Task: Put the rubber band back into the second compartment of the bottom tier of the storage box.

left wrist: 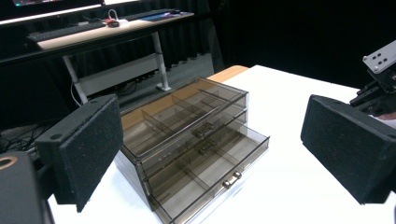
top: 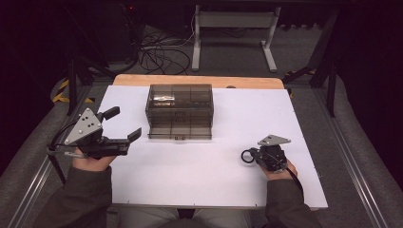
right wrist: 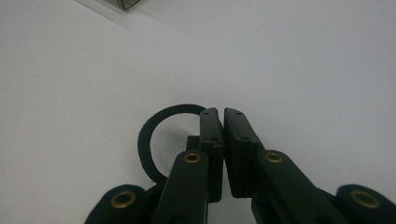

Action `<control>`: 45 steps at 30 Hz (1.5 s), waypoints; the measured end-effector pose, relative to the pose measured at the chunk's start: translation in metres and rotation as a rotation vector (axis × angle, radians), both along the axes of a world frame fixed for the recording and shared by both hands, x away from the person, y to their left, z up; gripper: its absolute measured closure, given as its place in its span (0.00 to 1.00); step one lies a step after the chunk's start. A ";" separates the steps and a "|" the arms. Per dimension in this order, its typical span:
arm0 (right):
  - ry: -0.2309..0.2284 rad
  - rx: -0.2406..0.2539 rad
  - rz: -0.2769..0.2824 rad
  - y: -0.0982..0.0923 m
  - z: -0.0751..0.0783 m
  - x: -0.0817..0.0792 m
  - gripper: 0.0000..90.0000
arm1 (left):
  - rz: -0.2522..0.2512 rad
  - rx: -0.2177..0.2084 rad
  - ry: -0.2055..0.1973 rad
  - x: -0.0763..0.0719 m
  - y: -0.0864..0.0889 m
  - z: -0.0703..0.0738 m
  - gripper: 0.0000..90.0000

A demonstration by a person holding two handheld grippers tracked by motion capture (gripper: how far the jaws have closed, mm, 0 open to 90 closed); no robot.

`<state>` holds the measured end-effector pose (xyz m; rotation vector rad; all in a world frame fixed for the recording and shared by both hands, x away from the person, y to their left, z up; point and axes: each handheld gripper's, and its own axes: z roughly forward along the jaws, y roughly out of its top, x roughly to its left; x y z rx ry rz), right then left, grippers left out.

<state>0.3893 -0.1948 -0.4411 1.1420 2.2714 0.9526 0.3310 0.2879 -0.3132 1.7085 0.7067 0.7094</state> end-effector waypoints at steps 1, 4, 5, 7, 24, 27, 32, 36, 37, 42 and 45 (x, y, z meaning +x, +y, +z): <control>-0.007 -0.001 0.001 0.001 0.000 0.000 0.96 | 0.000 0.000 0.000 0.000 0.000 0.000 0.07; -0.017 0.003 0.004 0.004 0.001 0.001 0.96 | 0.000 0.002 0.001 0.000 0.000 0.000 0.07; -0.020 0.002 0.006 0.006 0.001 0.001 0.96 | 0.000 0.003 0.001 0.000 -0.001 0.000 0.07; -0.029 0.002 0.013 0.009 0.001 0.001 0.96 | -0.002 0.005 0.003 0.000 -0.001 0.000 0.07; -0.052 0.049 0.037 0.023 0.003 0.004 0.97 | -0.005 0.008 0.007 0.001 -0.002 -0.002 0.08; -0.058 0.062 0.040 0.027 0.003 0.004 0.97 | -0.005 0.011 0.008 0.001 -0.003 -0.002 0.08; -0.064 0.079 0.048 0.031 0.003 0.005 0.97 | -0.004 0.011 0.009 0.002 -0.003 -0.003 0.08; -0.068 0.088 0.060 0.036 0.004 0.006 0.97 | -0.003 0.010 0.009 0.002 -0.003 -0.003 0.08; -0.068 0.088 0.060 0.036 0.004 0.006 0.97 | -0.002 0.010 0.008 0.002 -0.003 -0.003 0.08; -0.089 0.089 0.081 0.047 0.005 0.008 0.97 | -0.003 0.014 0.009 0.002 -0.004 -0.004 0.08; -0.092 0.091 0.092 0.052 0.005 0.010 0.97 | -0.003 0.013 0.014 0.003 -0.004 -0.005 0.08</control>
